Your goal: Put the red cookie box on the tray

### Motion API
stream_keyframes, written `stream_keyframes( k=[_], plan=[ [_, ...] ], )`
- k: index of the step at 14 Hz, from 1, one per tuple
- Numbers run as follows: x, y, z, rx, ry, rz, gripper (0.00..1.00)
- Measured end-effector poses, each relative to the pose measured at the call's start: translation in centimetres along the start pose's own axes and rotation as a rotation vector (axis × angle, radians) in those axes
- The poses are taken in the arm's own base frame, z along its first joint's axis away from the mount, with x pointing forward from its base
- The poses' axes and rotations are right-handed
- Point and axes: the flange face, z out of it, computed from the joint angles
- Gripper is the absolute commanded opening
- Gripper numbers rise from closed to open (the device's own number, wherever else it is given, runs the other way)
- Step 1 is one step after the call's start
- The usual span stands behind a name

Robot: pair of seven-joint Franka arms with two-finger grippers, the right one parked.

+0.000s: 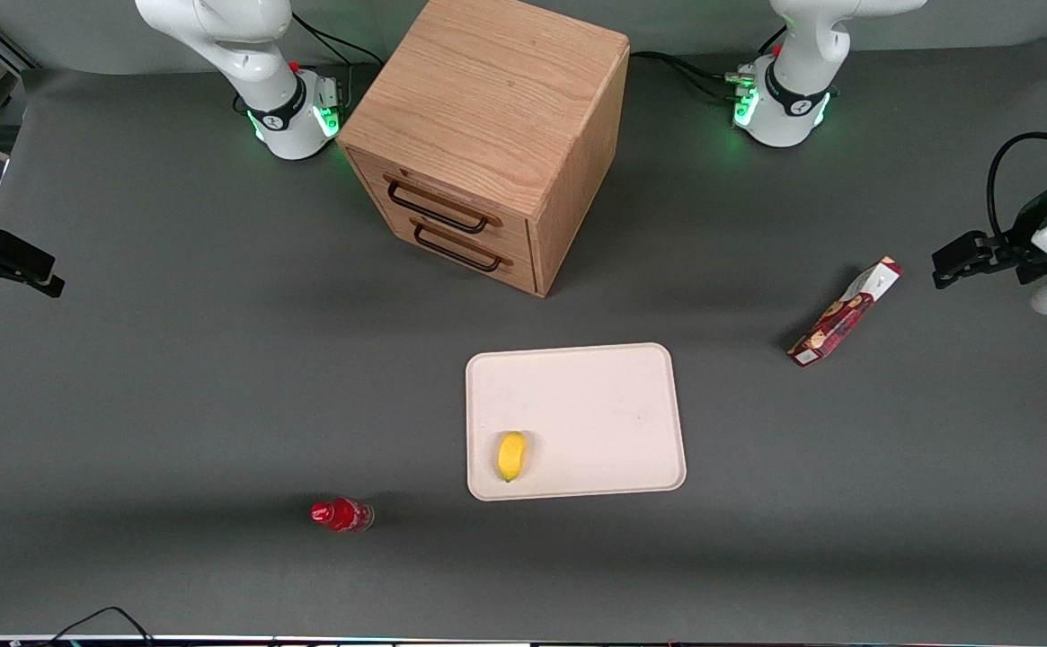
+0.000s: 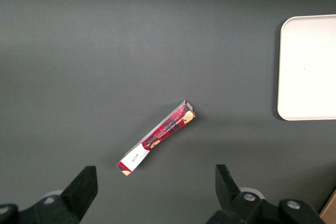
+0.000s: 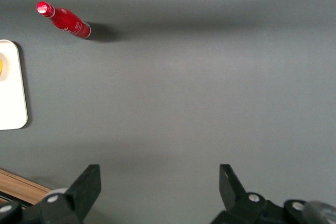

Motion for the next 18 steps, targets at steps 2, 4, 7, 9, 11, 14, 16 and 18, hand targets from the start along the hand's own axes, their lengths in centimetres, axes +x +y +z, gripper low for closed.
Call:
stream_keyframes(
  k=[2,4,7,9,11,14,16,18],
  plan=[
    [0.05,-0.01,-0.17,0.0,0.004,0.0,1.0],
    [0.12,-0.02,-0.55,0.0,0.011,0.0,1.0],
    [0.14,-0.02,-0.56,0.0,0.01,0.002,1.0],
    [0.15,0.01,-0.51,0.0,0.008,0.004,1.0],
    [0.15,0.06,-0.49,0.0,0.007,0.007,1.0],
    [0.16,0.13,-0.46,0.0,0.006,0.01,1.0],
    [0.16,0.14,-0.46,0.0,0.006,0.01,1.0],
    [0.16,0.17,-0.46,0.0,0.006,0.012,1.0]
  ],
)
